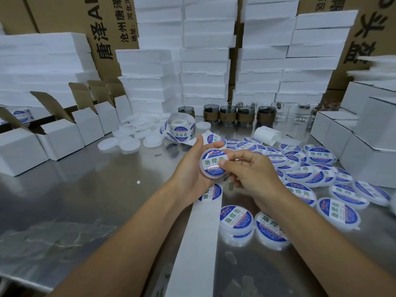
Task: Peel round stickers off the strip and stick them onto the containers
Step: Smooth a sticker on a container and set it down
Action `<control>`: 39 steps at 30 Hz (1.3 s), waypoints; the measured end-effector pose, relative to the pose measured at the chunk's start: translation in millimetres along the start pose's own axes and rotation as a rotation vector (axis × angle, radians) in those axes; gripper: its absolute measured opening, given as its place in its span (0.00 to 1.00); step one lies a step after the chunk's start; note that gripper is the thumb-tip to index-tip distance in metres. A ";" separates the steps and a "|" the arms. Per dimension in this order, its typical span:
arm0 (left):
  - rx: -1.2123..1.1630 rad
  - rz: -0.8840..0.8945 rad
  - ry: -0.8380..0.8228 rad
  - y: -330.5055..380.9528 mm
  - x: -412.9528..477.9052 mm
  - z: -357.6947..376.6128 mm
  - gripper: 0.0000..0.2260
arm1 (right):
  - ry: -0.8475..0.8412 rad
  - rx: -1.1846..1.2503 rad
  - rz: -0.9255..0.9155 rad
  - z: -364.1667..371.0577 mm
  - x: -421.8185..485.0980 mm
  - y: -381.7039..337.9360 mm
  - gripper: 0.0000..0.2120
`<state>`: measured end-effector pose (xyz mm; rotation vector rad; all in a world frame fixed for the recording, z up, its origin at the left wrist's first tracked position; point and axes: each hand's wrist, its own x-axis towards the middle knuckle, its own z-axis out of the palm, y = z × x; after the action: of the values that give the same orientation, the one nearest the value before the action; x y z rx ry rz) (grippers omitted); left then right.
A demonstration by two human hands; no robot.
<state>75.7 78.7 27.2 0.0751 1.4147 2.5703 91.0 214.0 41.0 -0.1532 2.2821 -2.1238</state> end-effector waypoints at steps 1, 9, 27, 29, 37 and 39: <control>0.001 -0.001 -0.001 0.1 0.1 -0.2 0.22 | 0.002 -0.001 0.001 0.2 0.1 -0.1 0.03; 0.002 -0.005 0.001 0.5 -1.4 1.8 0.23 | 0.025 0.018 0.000 1.9 1.1 0.6 0.04; 0.034 0.071 -0.176 -5.6 1.2 2.3 0.17 | 0.227 -0.358 -0.345 5.5 0.7 15.8 0.07; 0.063 0.074 -0.168 -7.2 1.5 2.1 0.15 | 0.247 -0.439 -0.371 5.2 0.4 16.1 0.07; 0.115 0.091 -0.157 -7.6 -2.2 5.5 0.14 | 0.146 -0.638 -0.516 2.7 -2.5 12.8 0.08; 0.103 0.077 -0.148 -8.1 -2.3 6.0 0.13 | 0.124 -0.655 -0.516 2.6 -3.7 12.4 0.08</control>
<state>80.0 87.4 23.8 0.3347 1.5149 2.4911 94.2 212.6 28.3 -0.6999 3.2058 -1.4489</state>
